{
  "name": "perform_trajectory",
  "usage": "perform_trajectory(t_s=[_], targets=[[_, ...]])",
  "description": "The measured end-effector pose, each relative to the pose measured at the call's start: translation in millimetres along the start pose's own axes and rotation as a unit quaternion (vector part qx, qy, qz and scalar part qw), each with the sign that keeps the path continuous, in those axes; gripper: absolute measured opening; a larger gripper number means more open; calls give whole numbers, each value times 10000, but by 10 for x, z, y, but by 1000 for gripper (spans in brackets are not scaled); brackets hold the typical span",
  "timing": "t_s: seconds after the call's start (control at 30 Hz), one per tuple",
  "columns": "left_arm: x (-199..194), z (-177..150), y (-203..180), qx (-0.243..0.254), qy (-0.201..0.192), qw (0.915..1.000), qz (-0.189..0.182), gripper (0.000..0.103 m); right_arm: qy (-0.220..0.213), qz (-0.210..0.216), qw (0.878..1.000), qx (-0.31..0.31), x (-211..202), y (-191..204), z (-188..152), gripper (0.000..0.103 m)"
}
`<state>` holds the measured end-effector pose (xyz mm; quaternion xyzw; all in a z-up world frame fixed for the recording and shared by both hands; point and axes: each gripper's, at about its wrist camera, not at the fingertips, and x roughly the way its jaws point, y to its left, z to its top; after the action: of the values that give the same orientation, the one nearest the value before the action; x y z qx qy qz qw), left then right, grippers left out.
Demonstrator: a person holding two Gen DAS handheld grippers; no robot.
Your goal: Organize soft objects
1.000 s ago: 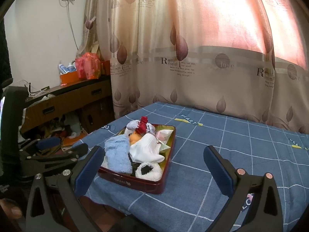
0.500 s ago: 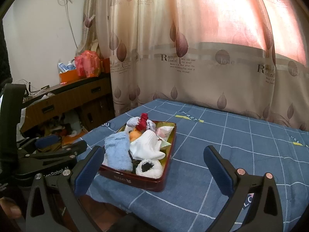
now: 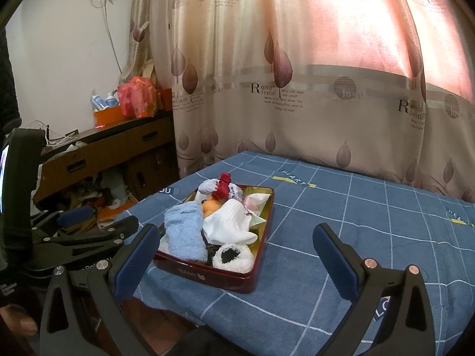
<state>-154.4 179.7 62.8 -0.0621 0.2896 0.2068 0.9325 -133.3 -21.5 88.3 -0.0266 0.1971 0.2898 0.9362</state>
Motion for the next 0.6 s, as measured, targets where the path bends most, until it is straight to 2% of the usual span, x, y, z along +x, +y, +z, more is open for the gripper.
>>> perform_trajectory(t_s=[0.6], targets=[[38, 2, -37, 61, 79, 10000, 6, 80, 71, -16, 10000, 1, 25, 23, 4, 102]])
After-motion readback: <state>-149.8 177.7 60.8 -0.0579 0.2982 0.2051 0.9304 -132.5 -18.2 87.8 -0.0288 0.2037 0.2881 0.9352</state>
